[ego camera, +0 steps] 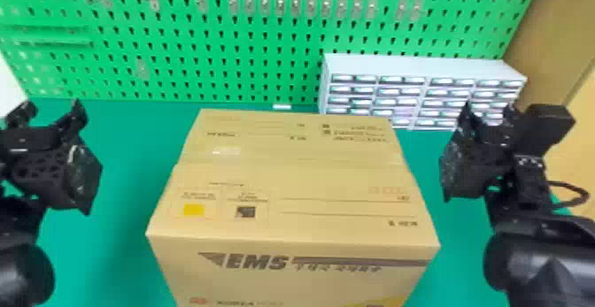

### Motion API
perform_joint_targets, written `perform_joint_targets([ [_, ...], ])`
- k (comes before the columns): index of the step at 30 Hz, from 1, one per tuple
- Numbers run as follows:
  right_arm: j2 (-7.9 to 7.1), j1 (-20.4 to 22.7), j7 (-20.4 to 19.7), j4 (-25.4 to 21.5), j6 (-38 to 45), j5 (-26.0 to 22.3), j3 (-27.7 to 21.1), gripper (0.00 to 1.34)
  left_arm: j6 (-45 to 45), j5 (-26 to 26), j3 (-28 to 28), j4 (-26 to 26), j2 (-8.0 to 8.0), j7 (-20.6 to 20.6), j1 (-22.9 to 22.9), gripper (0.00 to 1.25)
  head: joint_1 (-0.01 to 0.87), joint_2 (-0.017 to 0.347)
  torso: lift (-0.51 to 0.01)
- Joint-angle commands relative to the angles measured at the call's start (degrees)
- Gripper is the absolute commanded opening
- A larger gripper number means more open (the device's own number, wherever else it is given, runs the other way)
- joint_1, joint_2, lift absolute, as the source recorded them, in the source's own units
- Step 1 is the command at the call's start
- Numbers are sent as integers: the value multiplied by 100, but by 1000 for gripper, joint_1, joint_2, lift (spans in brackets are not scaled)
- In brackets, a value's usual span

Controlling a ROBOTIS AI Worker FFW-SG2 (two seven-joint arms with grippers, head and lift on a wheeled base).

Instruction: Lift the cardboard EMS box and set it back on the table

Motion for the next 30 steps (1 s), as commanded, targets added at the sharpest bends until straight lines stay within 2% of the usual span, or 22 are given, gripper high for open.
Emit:
perform_joint_targets([
  [1, 3, 0, 0, 0, 0, 20, 10, 796, 5, 2, -13, 0, 0, 0, -10, 758, 678, -15, -39],
  [30, 29, 9, 0, -35, 0, 73, -17, 796, 14, 19, -13, 0, 0, 0, -1, 758, 678, -15, -96],
])
